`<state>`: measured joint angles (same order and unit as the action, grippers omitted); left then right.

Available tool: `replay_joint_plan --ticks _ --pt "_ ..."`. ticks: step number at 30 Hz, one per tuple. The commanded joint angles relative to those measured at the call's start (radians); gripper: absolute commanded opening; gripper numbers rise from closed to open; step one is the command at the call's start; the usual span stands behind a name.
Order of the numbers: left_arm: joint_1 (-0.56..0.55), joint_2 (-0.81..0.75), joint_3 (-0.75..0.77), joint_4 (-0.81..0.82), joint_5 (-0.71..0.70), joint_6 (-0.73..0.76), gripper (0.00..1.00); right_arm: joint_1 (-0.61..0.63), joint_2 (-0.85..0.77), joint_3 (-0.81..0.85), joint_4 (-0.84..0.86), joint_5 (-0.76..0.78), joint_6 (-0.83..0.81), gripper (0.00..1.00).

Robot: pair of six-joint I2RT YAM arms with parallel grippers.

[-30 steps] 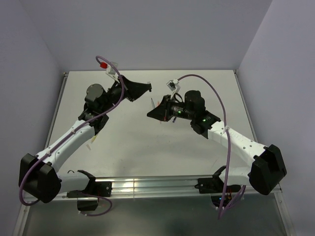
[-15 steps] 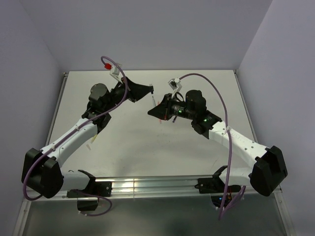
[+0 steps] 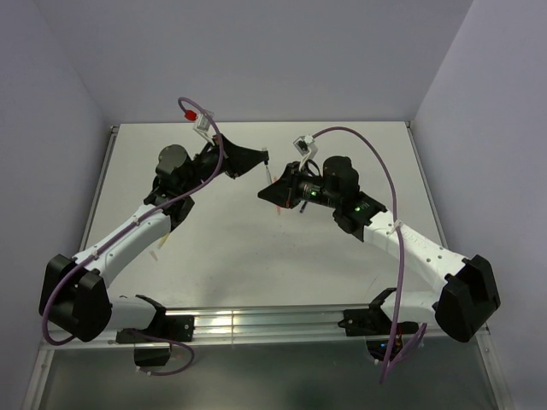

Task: Insert the pens into the pen caps
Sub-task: Insert the pen cap onto the pen.

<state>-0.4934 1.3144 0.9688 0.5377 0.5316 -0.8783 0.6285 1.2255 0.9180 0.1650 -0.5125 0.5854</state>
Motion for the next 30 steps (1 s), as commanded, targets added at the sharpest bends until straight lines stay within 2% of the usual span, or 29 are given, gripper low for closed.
replay_joint_plan --ticks 1,19,30 --pt "-0.005 0.006 0.005 0.053 0.030 0.001 0.00 -0.003 -0.040 0.050 0.013 0.019 -0.021 0.00" --pt "-0.033 0.003 0.010 0.038 0.041 0.019 0.00 -0.018 -0.066 0.042 0.001 0.065 -0.032 0.00" --pt "-0.163 -0.058 -0.005 -0.038 -0.085 0.050 0.00 -0.023 -0.135 -0.004 0.033 0.135 -0.042 0.00"
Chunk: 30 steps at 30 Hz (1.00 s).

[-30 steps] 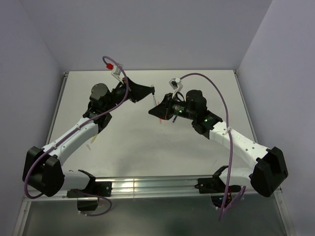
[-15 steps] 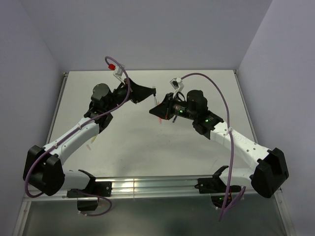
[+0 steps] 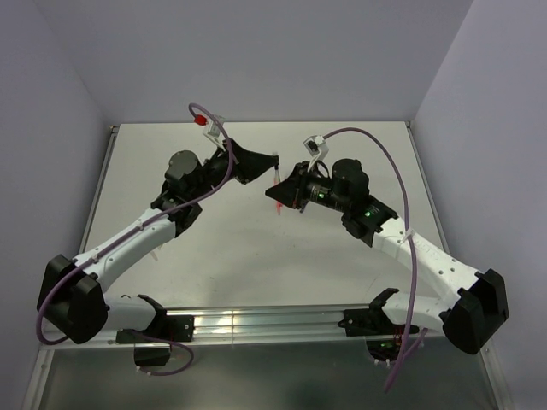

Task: Insert the pens into the pen caps
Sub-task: Insert the pen cap onto the pen.

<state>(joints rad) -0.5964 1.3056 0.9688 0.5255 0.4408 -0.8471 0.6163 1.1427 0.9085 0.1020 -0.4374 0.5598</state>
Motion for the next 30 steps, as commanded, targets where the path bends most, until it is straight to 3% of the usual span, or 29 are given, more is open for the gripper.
replay_joint_plan --ticks 1,7,19,30 --pt "-0.066 -0.078 -0.019 -0.019 -0.007 0.000 0.00 -0.010 -0.060 0.003 0.099 0.066 -0.020 0.00" --pt "-0.105 -0.161 -0.045 -0.125 -0.066 0.025 0.00 -0.010 -0.081 -0.014 0.113 0.088 -0.027 0.00" --pt "-0.226 -0.173 -0.027 -0.355 -0.111 0.141 0.00 -0.009 -0.090 -0.026 0.130 0.114 -0.080 0.00" --pt "-0.253 -0.221 -0.105 -0.360 -0.180 0.122 0.00 -0.010 -0.067 0.024 0.146 0.141 -0.077 0.00"
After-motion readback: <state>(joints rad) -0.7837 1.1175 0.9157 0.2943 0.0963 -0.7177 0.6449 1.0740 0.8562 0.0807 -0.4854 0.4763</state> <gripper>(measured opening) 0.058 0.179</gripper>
